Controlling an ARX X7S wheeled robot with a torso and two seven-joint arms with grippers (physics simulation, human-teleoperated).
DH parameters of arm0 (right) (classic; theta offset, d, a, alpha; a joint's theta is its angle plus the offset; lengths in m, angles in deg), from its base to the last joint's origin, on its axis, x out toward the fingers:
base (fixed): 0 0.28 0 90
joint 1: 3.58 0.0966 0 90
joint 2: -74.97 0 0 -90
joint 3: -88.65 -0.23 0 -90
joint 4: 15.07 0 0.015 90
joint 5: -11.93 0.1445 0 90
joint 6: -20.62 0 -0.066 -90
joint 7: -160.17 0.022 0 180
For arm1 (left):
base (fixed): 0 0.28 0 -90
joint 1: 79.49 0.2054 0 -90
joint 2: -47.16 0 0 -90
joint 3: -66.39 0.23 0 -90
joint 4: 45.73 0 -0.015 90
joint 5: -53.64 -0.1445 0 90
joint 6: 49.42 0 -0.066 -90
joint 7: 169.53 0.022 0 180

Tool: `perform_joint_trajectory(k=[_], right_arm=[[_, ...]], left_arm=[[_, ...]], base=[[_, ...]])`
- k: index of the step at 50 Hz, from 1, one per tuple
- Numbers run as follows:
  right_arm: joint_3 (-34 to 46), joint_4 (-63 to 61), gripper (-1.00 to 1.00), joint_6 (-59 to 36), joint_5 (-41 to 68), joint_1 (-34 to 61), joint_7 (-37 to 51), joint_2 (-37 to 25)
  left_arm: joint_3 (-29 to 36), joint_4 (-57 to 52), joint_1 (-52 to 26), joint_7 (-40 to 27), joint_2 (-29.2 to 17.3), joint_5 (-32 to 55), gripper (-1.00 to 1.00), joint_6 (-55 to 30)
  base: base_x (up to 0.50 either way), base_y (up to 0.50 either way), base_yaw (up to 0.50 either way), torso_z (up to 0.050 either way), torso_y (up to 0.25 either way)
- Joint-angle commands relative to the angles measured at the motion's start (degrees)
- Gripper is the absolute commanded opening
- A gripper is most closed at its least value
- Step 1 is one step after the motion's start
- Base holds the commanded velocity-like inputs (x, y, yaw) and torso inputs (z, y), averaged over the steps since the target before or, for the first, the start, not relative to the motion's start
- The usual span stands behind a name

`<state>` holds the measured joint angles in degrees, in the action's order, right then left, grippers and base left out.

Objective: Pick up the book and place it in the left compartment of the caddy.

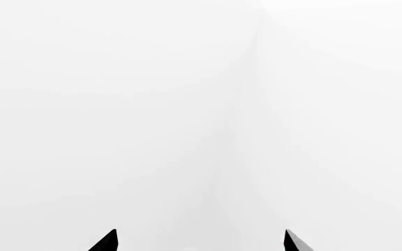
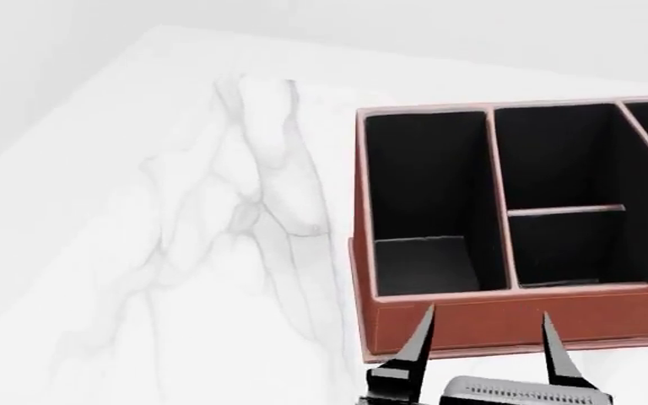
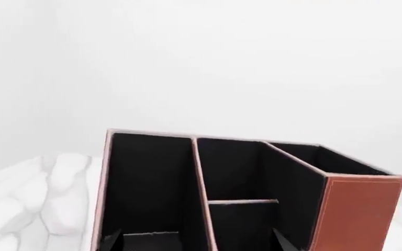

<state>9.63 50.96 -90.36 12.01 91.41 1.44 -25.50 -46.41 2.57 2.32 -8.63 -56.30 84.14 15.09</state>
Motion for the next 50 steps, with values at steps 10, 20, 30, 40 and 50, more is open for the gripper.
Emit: perform_joint_trajectory(k=[10,20,30,40,50], right_arm=[[-6.22,9.19,1.00,7.93,-8.18,0.32,35.17,9.75],[-5.79,3.41,1.00,4.91,-4.63,-2.81,41.08,9.11],[-0.33,3.67,1.00,9.14,-1.37,-6.80,43.06,8.63],[3.06,8.81,1.00,15.06,-2.28,-8.07,46.08,7.93],[4.21,15.08,1.00,18.54,0.19,-7.86,47.28,7.85]], left_arm=[[1.96,-0.16,0.29,-0.26,-0.29,-0.55,1.00,0.49],[2.03,-0.39,0.46,-0.65,-0.61,-0.29,1.00,0.45],[1.72,-0.40,0.91,-0.54,-0.72,0.34,1.00,1.09],[2.70,0.69,0.64,-0.61,-0.59,-0.57,1.00,2.03],[2.97,0.68,0.81,-0.87,-0.82,-0.52,1.00,2.17]], base=[[0.00,0.00,0.00,0.000,0.000],[0.00,0.00,0.00,0.000,0.000],[0.00,0.00,0.00,0.000,0.000],[0.00,0.00,0.00,0.000,0.000],[0.00,0.00,0.00,0.000,0.000]])
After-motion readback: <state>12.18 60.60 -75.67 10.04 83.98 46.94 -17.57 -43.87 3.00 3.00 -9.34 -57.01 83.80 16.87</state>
